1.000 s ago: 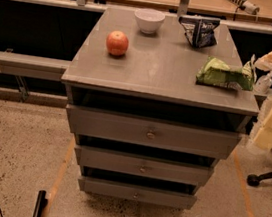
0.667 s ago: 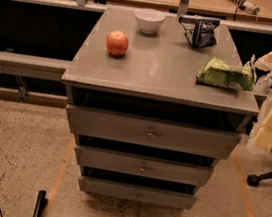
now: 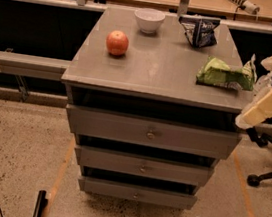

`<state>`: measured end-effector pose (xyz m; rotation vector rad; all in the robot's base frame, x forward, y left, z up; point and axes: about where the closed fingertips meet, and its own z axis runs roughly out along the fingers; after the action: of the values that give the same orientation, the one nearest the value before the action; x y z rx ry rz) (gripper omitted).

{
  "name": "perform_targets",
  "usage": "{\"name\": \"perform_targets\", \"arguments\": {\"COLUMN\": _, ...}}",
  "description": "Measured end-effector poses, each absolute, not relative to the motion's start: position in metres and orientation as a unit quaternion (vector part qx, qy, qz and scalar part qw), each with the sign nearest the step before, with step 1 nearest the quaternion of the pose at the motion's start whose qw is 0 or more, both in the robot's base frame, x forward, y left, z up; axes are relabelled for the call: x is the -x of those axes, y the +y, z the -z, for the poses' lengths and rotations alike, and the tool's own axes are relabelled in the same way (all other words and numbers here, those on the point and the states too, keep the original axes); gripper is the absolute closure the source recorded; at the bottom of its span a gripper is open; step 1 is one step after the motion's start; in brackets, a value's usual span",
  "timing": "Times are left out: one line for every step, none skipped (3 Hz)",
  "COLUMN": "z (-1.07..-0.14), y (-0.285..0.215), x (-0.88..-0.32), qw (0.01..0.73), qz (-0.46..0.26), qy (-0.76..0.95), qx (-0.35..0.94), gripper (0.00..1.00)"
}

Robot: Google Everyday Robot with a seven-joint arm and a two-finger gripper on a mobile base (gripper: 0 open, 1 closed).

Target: Place green jalapeno chip bag into white bowl

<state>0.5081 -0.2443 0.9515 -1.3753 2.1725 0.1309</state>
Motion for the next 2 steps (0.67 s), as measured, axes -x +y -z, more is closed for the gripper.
{"name": "perform_targets", "arguments": {"z": -0.933, "y": -0.268, "x": -0.563, "qw": 0.35, "qz": -0.106, "qy": 0.81, "qx": 0.458, "gripper": 0.0}}
{"name": "perform_targets", "arguments": {"z": -0.914, "y": -0.281, "x": -0.61, "qw": 0.396, "qz": -0.131, "qy": 0.822, "qx": 0.388, "gripper": 0.0}}
